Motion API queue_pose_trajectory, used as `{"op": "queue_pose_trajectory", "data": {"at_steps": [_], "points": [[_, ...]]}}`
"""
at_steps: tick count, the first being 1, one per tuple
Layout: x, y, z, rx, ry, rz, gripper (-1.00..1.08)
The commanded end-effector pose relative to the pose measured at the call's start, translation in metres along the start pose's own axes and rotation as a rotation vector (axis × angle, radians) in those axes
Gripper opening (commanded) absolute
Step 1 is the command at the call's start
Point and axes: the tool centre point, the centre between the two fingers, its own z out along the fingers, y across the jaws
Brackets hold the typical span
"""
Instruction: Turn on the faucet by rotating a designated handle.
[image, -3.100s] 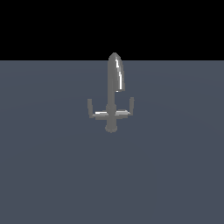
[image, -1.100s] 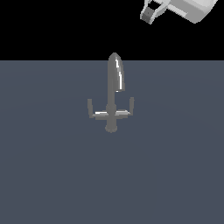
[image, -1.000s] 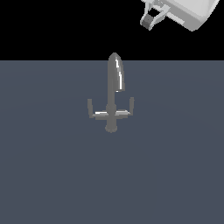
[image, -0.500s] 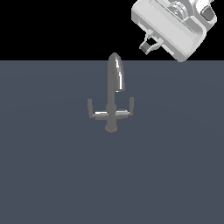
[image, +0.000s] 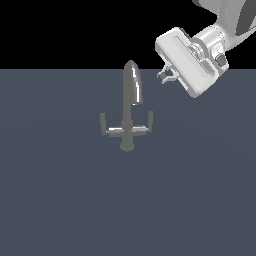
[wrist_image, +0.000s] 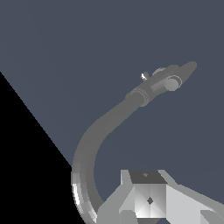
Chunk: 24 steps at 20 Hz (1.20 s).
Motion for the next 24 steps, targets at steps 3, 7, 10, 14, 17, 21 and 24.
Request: {"op": "queue_pose_trajectory", "data": {"at_steps": [3,7,10,14,17,21,24], "points": [[0.027,0.010,0.011,0.090,-0.043,0.032,-1.00],[0.051,0.018,0.023,0.169,-0.082,0.062,-1.00],[0.068,0.025,0.033,0.230,-0.112,0.085,-1.00],[0.089,0.032,0.047,0.302,-0.148,0.113,-1.00],[0.101,0.036,0.056,0.346,-0.169,0.131,-1.00],[0.114,0.039,0.066,0.391,-0.191,0.149,-1.00],[0.120,0.041,0.071,0.414,-0.203,0.159,-1.00]]}}
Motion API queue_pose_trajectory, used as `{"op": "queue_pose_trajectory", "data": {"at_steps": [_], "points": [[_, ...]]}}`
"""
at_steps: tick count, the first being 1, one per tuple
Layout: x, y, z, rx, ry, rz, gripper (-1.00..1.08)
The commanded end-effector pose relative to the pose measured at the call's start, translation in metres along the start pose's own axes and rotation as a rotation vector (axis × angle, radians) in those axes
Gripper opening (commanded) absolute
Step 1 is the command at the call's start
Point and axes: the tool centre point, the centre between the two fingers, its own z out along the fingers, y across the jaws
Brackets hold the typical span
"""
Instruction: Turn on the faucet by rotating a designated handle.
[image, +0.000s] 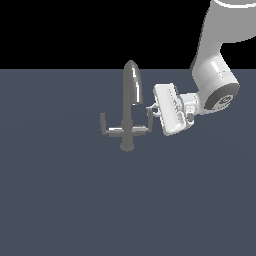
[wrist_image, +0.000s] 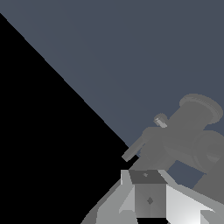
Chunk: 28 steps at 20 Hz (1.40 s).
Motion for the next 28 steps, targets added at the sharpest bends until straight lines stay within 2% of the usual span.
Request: {"op": "queue_pose_trajectory", "data": {"at_steps": [1,11,28], "points": [[0.006,0.001,0.002,0.018,-0.009,0.007,-1.00],[0.011,0.003,0.005,0.032,-0.016,0.013,-1.00],[-0.027,0.021,0.002,0.032,-0.016,0.013,-1.00]]}}
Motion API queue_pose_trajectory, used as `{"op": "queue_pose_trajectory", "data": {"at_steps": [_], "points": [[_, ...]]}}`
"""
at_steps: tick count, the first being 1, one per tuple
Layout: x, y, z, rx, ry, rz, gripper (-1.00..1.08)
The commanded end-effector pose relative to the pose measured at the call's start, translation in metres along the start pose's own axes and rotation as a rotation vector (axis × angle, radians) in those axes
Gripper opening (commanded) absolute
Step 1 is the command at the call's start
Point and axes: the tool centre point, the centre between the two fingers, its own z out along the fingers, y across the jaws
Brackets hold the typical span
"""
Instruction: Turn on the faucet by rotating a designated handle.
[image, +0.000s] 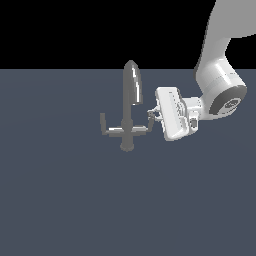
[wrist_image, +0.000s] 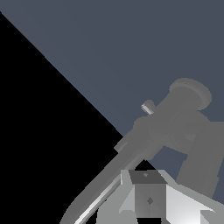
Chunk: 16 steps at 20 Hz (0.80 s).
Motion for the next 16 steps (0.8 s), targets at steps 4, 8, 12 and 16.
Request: {"op": "queue_pose_trajectory", "data": {"at_steps": [4,8,12,16], "points": [[-0.008,0.002,0.000,-0.001,-0.004,-0.002,-1.00],[-0.014,0.014,0.000,-0.001,-0.005,-0.002,-1.00],[-0.021,0.027,-0.001,-0.001,-0.006,-0.003,-1.00],[-0.027,0.040,-0.001,-0.001,-0.008,-0.003,-1.00]]}}
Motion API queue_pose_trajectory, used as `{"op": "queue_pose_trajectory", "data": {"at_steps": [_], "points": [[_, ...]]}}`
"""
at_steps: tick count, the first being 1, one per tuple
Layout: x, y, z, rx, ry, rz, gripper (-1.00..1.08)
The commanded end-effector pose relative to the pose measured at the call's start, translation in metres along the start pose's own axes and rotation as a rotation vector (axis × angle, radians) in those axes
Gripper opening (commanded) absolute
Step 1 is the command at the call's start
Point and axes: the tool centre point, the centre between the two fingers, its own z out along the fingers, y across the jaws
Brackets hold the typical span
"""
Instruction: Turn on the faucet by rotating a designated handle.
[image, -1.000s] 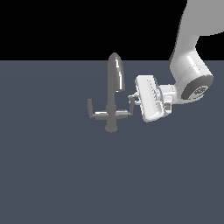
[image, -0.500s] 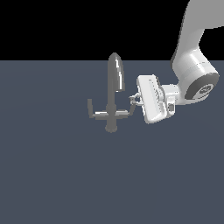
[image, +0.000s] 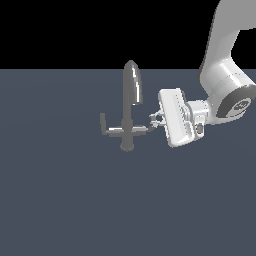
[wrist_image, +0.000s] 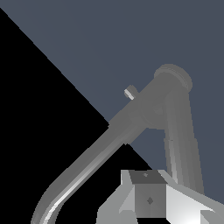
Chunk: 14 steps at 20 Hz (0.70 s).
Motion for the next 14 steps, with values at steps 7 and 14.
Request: {"op": "queue_pose_trajectory", "data": {"at_steps": [7,14], "points": [[-0.004,0.023,0.000,-0.001,-0.005,-0.001,-1.00],[0.009,0.066,0.003,0.002,-0.013,0.018,-1.00]]}}
